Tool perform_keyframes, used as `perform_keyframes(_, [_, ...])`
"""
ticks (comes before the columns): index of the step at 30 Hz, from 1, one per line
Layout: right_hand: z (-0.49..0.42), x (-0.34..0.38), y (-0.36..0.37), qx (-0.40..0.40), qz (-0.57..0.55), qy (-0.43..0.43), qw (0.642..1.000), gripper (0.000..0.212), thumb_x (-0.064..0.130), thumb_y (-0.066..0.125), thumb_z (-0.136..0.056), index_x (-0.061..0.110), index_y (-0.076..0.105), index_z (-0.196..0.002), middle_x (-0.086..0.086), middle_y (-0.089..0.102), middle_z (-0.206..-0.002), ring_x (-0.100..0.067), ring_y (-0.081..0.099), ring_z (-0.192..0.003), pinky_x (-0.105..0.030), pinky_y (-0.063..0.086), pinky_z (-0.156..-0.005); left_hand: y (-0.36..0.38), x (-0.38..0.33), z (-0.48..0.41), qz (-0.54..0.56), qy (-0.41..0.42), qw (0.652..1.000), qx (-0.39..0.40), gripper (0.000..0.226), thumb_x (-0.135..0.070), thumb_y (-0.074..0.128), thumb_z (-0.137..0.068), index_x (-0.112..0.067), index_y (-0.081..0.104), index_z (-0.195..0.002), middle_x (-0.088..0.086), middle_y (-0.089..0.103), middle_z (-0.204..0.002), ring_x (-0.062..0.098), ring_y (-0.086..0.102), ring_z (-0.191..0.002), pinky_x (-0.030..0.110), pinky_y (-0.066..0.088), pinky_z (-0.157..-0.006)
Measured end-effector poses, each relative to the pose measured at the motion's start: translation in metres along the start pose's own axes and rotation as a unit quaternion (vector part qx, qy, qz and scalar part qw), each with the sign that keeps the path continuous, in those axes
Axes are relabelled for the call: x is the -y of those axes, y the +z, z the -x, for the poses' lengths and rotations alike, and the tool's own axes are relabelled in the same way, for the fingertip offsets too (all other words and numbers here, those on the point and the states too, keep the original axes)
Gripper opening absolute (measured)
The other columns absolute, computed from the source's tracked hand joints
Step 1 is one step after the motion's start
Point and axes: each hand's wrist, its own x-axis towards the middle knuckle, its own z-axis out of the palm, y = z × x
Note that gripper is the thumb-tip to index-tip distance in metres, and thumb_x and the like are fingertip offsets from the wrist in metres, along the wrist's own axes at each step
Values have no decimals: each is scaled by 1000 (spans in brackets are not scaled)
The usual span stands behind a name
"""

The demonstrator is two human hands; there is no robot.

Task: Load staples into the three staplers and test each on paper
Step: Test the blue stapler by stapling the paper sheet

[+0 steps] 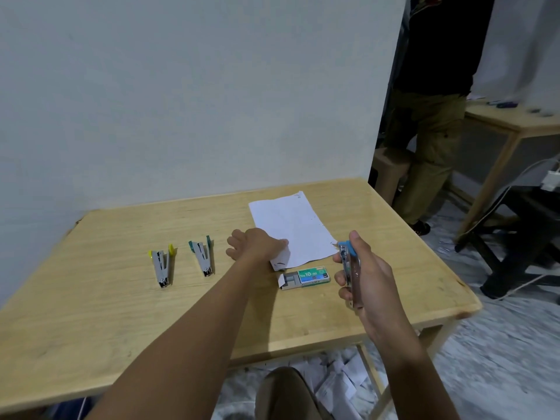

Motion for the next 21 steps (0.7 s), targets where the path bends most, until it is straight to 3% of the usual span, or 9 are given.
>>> perform_keyframes(5, [0,-3,2,-4,24,2,1000,56,55,56,-91,3,65,-109,4,53,-62,-8,39,-43,-21,31,-39,1,-7,-1,16,-3,1000,22,45,-50,65,-84,-15,43,-102,8,36,-131,28,33,-123,35,26,-92])
perform_keyframes(10, [3,-4,10,-2,12,-9,1000,49,53,58,-91,6,65,-105,1,63,-77,-9,41,-47,-23,32,-43,9,-13,0,26,-4,999,-27,56,-33,65,-83,-11,40,-129,9,44,-134,27,41,-126,37,29,-101])
perform_keyframes(16, [8,-7,9,-6,6,-13,1000,48,52,57,-92,5,65,-99,0,60,-74,-9,41,-45,-23,31,-41,-2,-15,-18,59,-49,996,36,64,-44,83,-64,-12,52,-110,7,58,-117,30,54,-111,41,41,-100])
perform_keyframes(21, [7,-10,-1,-31,11,-17,999,51,54,56,-91,5,67,-98,-2,60,-71,-10,44,-46,-23,33,-40,15,-10,-57,135,-80,985,75,77,-36,87,-43,-6,52,-106,16,60,-112,38,58,-105,50,52,-88])
